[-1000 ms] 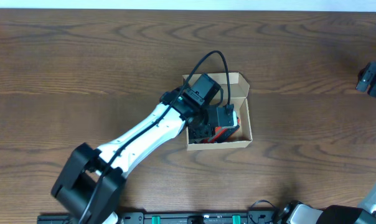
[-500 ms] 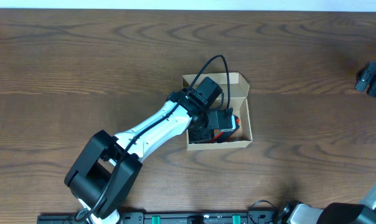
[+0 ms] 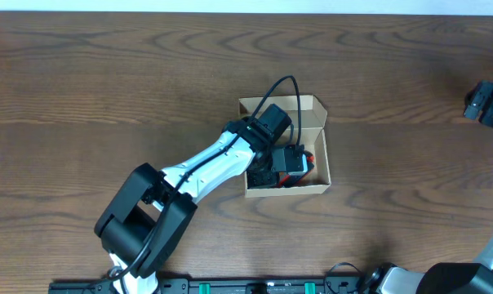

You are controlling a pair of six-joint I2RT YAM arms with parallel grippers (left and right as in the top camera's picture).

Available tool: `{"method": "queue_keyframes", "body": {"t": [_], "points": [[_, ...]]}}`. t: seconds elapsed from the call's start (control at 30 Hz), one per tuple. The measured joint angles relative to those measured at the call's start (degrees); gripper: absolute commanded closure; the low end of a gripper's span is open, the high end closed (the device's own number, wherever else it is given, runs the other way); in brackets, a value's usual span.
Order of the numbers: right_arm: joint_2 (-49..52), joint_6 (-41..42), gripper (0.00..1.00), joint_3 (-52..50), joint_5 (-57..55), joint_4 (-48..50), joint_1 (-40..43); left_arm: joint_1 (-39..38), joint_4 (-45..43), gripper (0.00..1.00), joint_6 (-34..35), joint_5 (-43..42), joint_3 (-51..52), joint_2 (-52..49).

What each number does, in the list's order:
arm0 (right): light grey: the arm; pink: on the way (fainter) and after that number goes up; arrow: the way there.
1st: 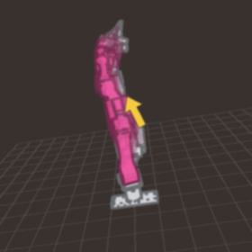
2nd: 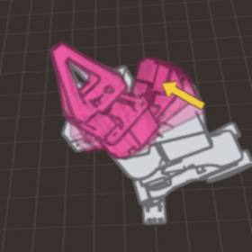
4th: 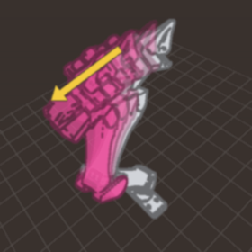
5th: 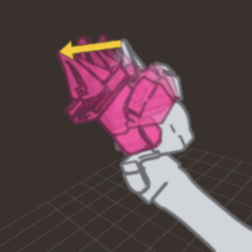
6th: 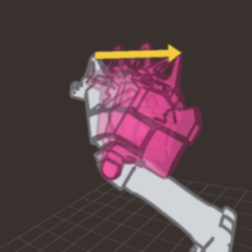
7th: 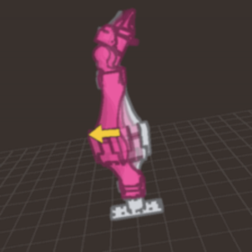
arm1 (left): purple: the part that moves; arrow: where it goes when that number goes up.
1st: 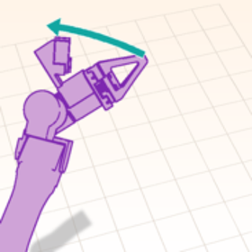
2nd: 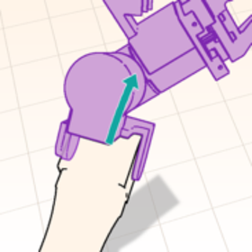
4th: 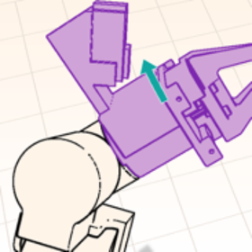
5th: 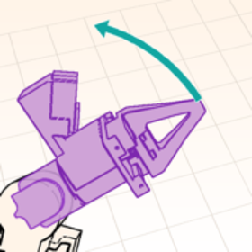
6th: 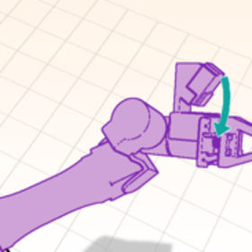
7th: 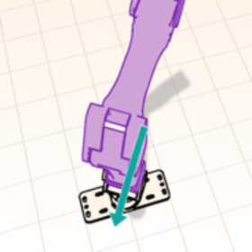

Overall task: Pack container
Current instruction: 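Carry the tape roll into the box and release it with left gripper, then withdraw left gripper and move both grippers to the box lid flaps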

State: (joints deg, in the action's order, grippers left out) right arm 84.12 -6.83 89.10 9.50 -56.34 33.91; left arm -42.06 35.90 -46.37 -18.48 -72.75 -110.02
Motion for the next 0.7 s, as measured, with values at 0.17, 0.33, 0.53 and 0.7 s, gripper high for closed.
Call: {"method": "queue_keyframes", "body": {"t": [0.17, 0.33, 0.53, 0.7], "points": [[0.0, 0.0, 0.01, 0.0, 0.2, 0.0, 0.0, 0.0, 0.0, 0.39, 0.7, 0.9, 0.0, -0.1], [0.0, 0.0, 0.01, 0.0, 0.7, -0.5, 0.0, 0.0, 2.2, 0.39, 2.1, 2.7, -1.2, -0.1], [0.0, 0.0, 0.03, 0.0, 1.5, 0.8, -0.2, 0.0, 8.0, 0.41, 5.2, 6.9, -9.4, 0.1], [0.2, 0.0, 0.05, 0.0, 2.3, 0.9, -2.1, 0.0, 13.0, 0.43, 6.8, 11.1, -17.4, 1.4]]}}
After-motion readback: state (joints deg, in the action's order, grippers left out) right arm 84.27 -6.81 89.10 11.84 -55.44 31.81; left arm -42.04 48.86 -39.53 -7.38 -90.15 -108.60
